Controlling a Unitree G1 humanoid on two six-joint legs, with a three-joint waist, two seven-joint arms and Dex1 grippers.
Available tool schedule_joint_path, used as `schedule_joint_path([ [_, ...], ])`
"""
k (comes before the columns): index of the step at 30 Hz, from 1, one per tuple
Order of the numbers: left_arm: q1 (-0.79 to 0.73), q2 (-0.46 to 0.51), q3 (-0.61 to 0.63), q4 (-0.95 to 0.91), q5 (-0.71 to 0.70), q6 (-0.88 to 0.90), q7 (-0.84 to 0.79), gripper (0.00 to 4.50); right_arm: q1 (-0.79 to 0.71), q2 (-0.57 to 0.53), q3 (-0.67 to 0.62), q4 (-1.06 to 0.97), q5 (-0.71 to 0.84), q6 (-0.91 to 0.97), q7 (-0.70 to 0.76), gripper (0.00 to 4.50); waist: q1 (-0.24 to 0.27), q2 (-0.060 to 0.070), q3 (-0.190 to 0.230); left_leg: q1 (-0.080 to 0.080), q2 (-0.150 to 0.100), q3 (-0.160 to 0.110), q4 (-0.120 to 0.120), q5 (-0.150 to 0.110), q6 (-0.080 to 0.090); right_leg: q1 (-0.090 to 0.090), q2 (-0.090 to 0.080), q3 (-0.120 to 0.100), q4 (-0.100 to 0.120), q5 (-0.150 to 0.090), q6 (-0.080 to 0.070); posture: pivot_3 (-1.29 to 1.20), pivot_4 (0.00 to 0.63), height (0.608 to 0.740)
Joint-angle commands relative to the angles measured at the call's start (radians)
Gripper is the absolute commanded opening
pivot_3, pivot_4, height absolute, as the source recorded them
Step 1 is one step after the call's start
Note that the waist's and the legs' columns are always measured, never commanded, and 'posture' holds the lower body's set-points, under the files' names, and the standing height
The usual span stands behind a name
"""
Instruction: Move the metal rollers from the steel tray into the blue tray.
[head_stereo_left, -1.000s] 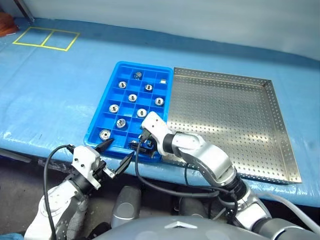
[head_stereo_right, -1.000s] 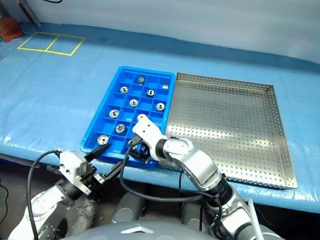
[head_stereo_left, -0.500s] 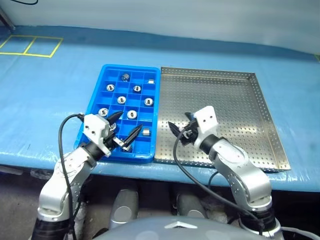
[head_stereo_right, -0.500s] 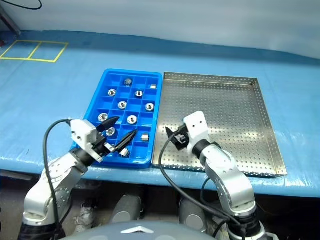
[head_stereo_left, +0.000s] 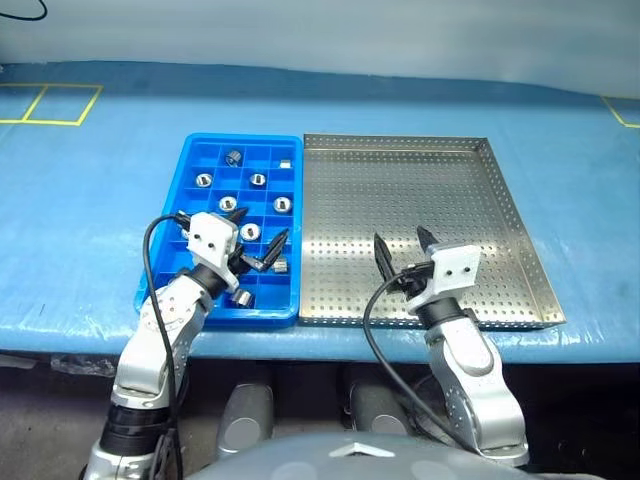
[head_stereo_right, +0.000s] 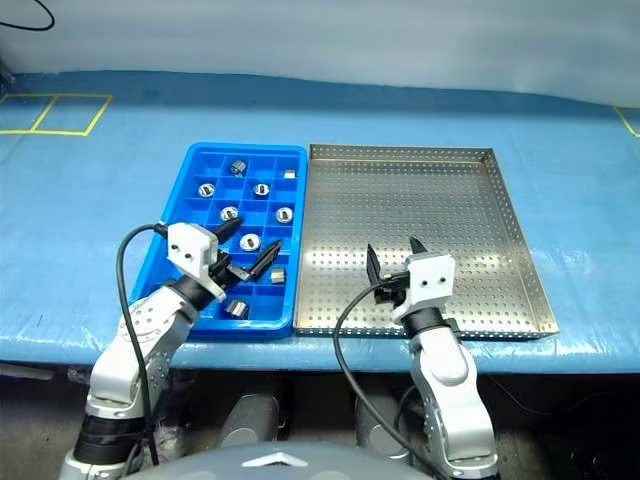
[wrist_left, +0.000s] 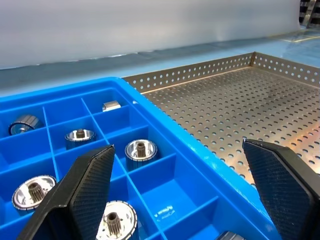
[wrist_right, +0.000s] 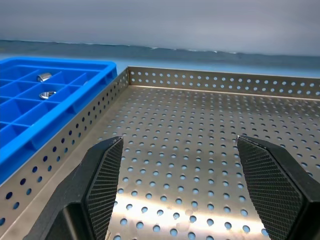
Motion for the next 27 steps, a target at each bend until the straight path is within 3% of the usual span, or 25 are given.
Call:
schedule_joint_path([
  [1,-0.010,-0.014,-0.001,0.013,0.039,-0.059,0.015,4.50,0.006,0.027,-0.010,0.006,-0.016,-0.073,-0.035,3.83,-0.001,0.000,0.000,0.000,0.000,0.000,0.000,0.000,0.000,0.000,0.000,0.000,0.000,0.000,0.000,-0.01,0.150,0.740],
  [11,-0.006,-0.054,0.040,0.052,0.066,-0.122,0.054,4.50,0.030,0.049,-0.035,0.099,-0.046,-0.250,-0.074,3.83,0.000,0.000,0.000,0.000,0.000,0.000,0.001,0.000,0.000,0.000,0.000,0.000,0.000,0.000,0.000,0.00,0.150,0.740],
  [27,0.030,-0.072,0.056,0.077,0.078,-0.189,0.066,4.50,0.001,0.074,-0.047,0.153,-0.031,-0.252,-0.075,3.83,0.003,0.000,0.000,-0.001,0.000,0.000,0.009,0.000,0.000,0.002,0.000,0.000,0.002,0.002,0.002,0.03,0.150,0.740],
])
